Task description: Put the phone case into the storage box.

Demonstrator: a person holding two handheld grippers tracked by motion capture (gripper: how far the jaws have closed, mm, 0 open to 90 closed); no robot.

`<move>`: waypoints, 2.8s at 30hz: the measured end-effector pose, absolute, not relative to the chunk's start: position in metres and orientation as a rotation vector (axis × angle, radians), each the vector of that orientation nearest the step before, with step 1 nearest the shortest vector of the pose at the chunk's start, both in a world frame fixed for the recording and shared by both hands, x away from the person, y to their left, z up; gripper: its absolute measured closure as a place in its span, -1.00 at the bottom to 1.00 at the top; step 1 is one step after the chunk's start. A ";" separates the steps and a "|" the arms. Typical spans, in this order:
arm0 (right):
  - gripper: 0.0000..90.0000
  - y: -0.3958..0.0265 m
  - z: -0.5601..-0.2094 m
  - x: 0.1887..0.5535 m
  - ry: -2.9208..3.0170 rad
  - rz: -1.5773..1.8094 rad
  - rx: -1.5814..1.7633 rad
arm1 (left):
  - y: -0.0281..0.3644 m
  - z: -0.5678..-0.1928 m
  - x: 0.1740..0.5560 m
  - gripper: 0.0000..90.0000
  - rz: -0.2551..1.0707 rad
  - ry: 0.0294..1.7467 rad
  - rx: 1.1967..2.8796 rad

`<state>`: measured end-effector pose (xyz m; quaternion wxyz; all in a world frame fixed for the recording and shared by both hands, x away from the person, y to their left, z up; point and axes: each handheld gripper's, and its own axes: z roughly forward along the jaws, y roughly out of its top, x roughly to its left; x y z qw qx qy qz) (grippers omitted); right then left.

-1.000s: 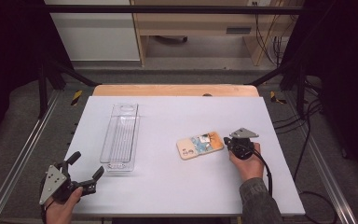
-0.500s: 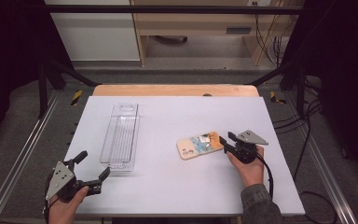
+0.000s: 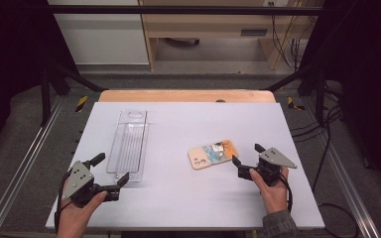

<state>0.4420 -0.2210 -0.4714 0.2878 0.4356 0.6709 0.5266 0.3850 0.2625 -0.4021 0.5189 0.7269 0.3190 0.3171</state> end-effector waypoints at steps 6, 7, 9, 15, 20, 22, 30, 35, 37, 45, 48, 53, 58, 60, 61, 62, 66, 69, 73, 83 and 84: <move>-0.73 -0.229 -0.474 0.420 1.798 1.419 1.145 | 0.240 -0.392 0.393 -0.96 0.767 0.727 1.775; -0.71 -0.232 -0.475 0.418 1.787 1.434 1.154 | 0.236 -0.390 0.394 -0.96 0.774 0.716 1.782; -0.73 -0.237 -0.475 0.413 1.773 1.441 1.152 | 0.227 -0.387 0.398 -0.96 0.767 0.703 1.789; -0.85 -0.245 -0.474 0.402 1.748 1.432 1.126 | 0.200 -0.383 0.412 -0.96 0.725 0.663 1.829; -0.90 -0.245 -0.477 0.394 1.711 1.438 1.107 | 0.179 -0.388 0.427 -0.96 0.676 0.637 1.861; -0.92 -0.247 -0.477 0.393 1.689 1.452 1.116 | 0.169 -0.390 0.435 -0.96 0.653 0.629 1.873; -0.93 -0.253 -0.476 0.389 1.634 1.506 1.104 | 0.121 -0.388 0.451 -0.96 0.557 0.535 1.925; -0.93 -0.255 -0.477 0.389 1.626 1.523 1.100 | 0.103 -0.390 0.458 -0.95 0.544 0.502 1.952; -0.93 -0.254 -0.478 0.387 1.627 1.540 1.103 | 0.098 -0.391 0.460 -0.95 0.540 0.497 1.952; -0.93 -0.250 -0.481 0.383 1.622 1.565 1.126 | 0.089 -0.406 0.485 -0.94 0.471 0.587 1.953; -0.93 -0.249 -0.482 0.382 1.631 1.560 1.127 | 0.086 -0.412 0.493 -0.94 0.460 0.593 1.954; -0.93 -0.247 -0.483 0.383 1.639 1.546 1.124 | 0.079 -0.419 0.503 -0.94 0.474 0.585 1.974; -0.93 -0.244 -0.485 0.384 1.662 1.530 1.104 | 0.078 -0.425 0.510 -0.93 0.478 0.602 1.989; -0.93 -0.243 -0.485 0.384 1.671 1.532 1.098 | 0.076 -0.427 0.510 -0.93 0.483 0.591 2.000; -0.93 -0.242 -0.485 0.384 1.672 1.533 1.097 | 0.076 -0.428 0.510 -0.93 0.486 0.586 2.008; -0.93 -0.242 -0.485 0.384 1.670 1.537 1.096 | 0.075 -0.430 0.511 -0.93 0.486 0.588 2.013; -0.93 -0.241 -0.484 0.384 1.664 1.546 1.092 | 0.072 -0.437 0.513 -0.93 0.489 0.585 2.038; -0.93 -0.242 -0.484 0.384 1.665 1.547 1.093 | 0.070 -0.439 0.513 -0.93 0.490 0.582 2.049; -0.93 -0.242 -0.486 0.386 1.665 1.551 1.106 | 0.068 -0.443 0.516 -0.93 0.471 0.580 2.050; -0.94 -0.242 -0.487 0.387 1.669 1.548 1.106 | 0.064 -0.455 0.522 -0.94 0.454 0.579 2.094; -0.94 -0.241 -0.487 0.387 1.673 1.548 1.102 | 0.062 -0.458 0.523 -0.93 0.453 0.568 2.113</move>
